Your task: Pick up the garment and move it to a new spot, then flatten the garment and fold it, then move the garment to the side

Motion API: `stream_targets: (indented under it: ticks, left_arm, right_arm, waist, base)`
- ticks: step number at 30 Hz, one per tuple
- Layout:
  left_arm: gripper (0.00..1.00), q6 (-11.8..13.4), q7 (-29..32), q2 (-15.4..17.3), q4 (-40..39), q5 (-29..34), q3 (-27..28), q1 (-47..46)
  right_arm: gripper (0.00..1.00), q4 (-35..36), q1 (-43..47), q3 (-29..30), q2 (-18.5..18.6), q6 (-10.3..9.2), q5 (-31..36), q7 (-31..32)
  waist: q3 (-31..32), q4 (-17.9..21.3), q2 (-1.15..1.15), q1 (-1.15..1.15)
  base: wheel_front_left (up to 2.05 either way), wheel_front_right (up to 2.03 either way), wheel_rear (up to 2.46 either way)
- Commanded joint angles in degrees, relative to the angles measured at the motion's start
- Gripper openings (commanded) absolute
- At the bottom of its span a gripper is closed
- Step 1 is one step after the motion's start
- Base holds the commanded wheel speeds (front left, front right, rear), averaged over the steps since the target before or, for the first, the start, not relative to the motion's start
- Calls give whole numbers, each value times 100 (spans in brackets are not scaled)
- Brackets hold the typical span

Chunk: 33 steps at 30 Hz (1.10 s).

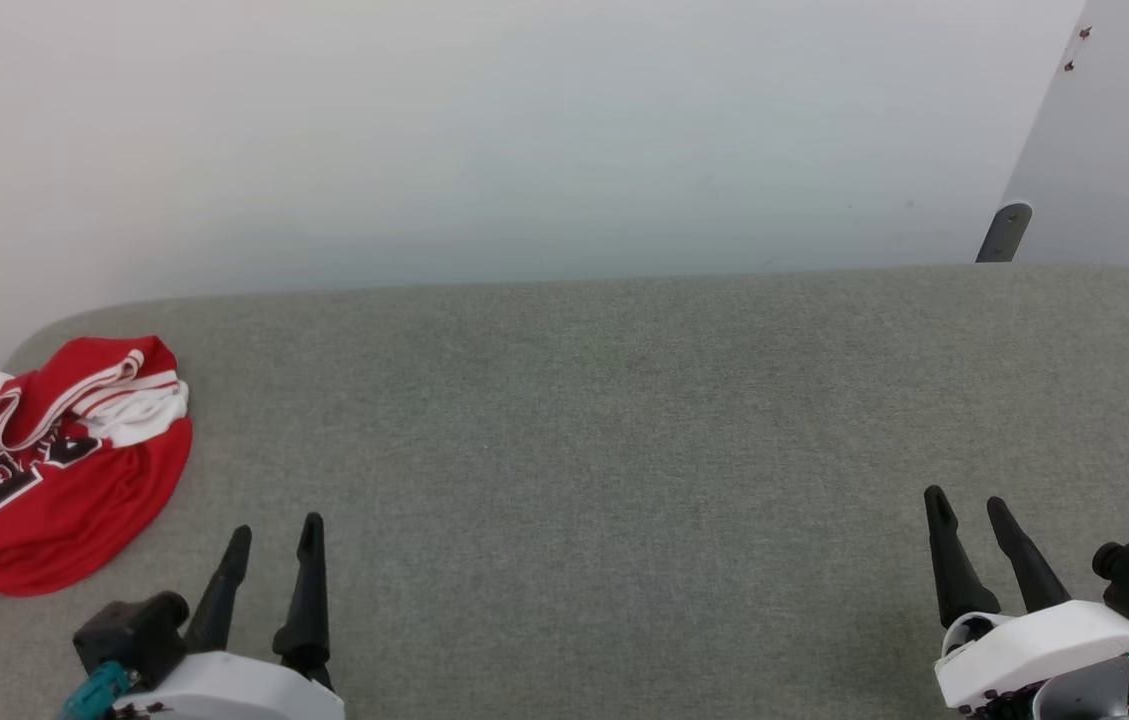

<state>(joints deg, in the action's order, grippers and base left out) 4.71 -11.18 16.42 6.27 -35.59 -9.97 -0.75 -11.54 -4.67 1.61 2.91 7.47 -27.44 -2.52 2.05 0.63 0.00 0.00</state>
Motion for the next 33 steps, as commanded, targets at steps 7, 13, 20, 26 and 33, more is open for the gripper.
stream_targets:
  ticks: [7, 13, 20, 26, 33]
  left_arm:
    - [100, -22, -128, 47, -125, 496, 21, 71]
    - [100, -29, -200, 45, -156, 762, 35, 118]
    - [100, -32, -278, 49, -192, 1069, 50, 168]
    - [100, -56, -339, 61, -209, 1280, 61, 195]
    - [100, -64, -410, 64, -216, 1478, 114, 213]
  right_arm:
    - [100, 129, -57, -28, -6, 3, 444, -63]
    - [100, 167, -53, -41, -5, 4, 679, -96]
    - [100, 209, -45, -46, -4, 4, 962, -120]
    - [100, 242, -17, -36, -4, 4, 1195, -155]
    - [100, 261, -26, -54, -4, 4, 1440, -209]
  waist:
    - [5, 1, 0, 0]
    - [4, 9, 0, 0]
    - [17, 20, 0, 0]
    - [31, 24, 0, 0]
    - [49, 28, 0, 0]
  base:
    - [0, 0, 0]
    - [0, 0, 0]
    - [0, 0, 0]
    - [0, 0, 0]
    - [0, 0, 0]
